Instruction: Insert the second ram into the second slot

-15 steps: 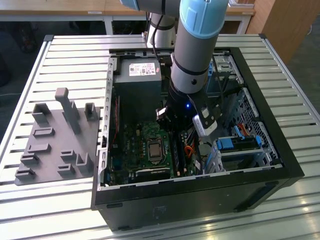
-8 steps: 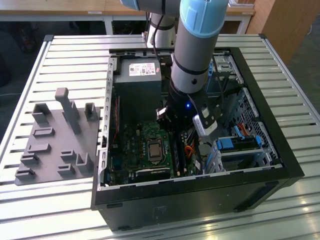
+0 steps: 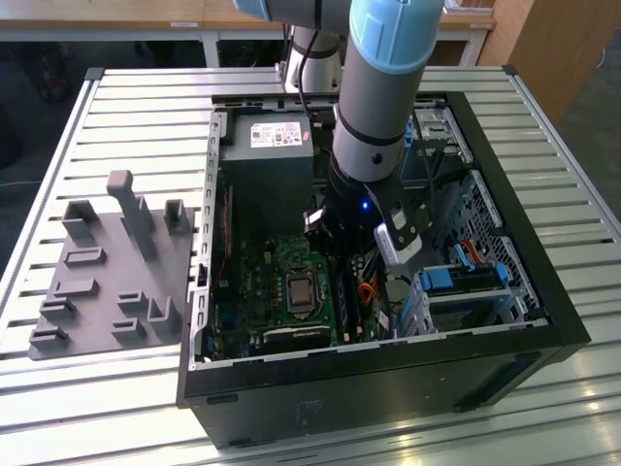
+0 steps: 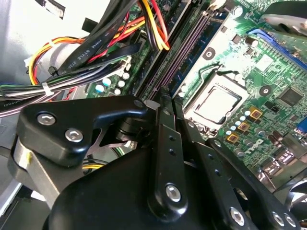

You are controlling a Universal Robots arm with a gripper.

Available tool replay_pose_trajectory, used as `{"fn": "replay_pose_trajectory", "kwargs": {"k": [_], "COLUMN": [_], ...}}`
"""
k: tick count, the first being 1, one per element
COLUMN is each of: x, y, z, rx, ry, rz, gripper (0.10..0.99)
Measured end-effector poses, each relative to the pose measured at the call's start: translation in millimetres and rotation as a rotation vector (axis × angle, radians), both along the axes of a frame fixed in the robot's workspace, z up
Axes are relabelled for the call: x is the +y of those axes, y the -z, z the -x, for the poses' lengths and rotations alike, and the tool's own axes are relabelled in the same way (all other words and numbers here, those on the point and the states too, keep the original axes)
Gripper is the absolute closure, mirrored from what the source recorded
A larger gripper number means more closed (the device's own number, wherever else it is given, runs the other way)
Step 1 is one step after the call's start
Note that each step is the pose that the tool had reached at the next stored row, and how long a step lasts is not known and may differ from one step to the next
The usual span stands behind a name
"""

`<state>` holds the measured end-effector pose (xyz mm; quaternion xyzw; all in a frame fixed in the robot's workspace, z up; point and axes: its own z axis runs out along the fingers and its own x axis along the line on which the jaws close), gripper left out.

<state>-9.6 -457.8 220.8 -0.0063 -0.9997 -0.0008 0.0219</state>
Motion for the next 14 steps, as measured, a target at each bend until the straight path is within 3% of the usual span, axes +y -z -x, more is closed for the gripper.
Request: {"fn": "replay_pose_trajectory", "kwargs": {"k": [14], "x": [-0.1], "y": [0.3], "z": [-2.6], "rx": [0.0002], "ry": [0.0], "rz": [0.0], "gripper": [0.949]}}
